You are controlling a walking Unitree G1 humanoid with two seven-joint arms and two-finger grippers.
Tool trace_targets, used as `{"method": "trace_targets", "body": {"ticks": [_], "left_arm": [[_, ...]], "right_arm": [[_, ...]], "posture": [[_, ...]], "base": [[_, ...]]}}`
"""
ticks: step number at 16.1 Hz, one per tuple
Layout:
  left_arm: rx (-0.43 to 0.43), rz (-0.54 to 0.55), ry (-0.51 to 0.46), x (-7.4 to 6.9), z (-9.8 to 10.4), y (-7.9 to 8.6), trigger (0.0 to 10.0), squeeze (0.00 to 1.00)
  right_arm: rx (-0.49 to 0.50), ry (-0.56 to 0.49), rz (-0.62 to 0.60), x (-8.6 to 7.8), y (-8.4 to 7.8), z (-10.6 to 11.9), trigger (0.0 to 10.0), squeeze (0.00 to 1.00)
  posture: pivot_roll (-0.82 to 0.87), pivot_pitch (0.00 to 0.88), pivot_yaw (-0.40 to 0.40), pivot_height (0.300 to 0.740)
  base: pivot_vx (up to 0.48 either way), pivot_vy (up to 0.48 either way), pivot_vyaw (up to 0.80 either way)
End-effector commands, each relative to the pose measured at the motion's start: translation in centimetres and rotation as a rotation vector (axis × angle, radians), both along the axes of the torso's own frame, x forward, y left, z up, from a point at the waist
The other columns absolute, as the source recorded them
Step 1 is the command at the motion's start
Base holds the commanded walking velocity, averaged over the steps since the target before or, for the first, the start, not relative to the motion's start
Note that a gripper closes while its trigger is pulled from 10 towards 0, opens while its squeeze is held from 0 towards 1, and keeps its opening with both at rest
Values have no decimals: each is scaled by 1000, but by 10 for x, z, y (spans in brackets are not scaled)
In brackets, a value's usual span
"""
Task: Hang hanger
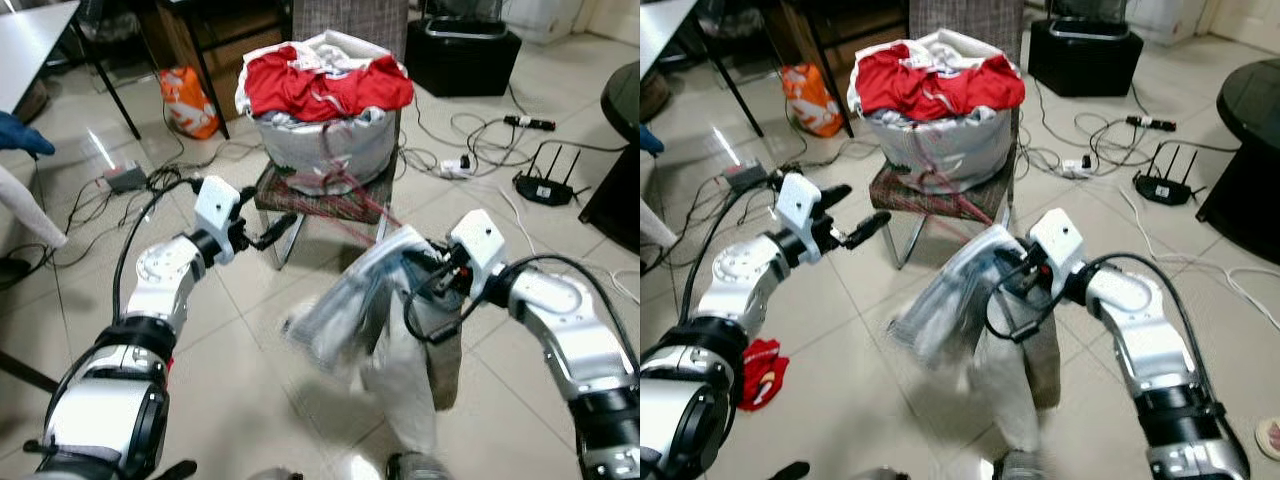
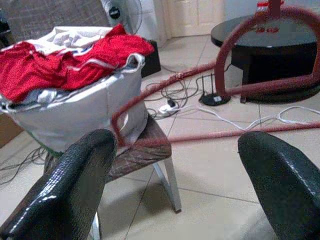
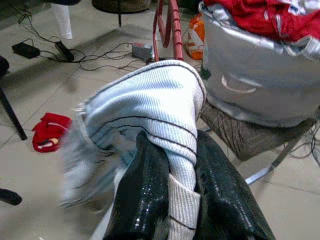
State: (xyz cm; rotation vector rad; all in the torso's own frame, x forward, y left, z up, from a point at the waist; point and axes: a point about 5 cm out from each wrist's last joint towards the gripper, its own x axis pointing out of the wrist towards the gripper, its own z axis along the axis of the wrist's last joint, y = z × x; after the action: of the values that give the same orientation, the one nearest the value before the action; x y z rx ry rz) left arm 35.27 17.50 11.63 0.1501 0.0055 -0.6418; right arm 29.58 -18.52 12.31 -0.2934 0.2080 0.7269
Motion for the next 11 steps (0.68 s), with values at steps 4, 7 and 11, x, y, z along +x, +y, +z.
{"method": "trace_targets", "body": {"ticks": [4,7,11], "left_arm": [[64,63,86,-6,-17,14,10000,0],[-61,461,229,-6,-38,37,10000,0],[-135,626,287,-10,-53,26,10000,0]], "right_arm": [[59,-111,-216,10,-10,3,10000,0],[125,-216,-545,16,-14,3,10000,0],[150,-281,-865,18,-31,-2,10000,0]], "posture": [[-222,0,142,740],[-224,0,152,740],[-225,0,156,740]], "base": [[0,0,0],[0,0,0],[0,0,0]]}}
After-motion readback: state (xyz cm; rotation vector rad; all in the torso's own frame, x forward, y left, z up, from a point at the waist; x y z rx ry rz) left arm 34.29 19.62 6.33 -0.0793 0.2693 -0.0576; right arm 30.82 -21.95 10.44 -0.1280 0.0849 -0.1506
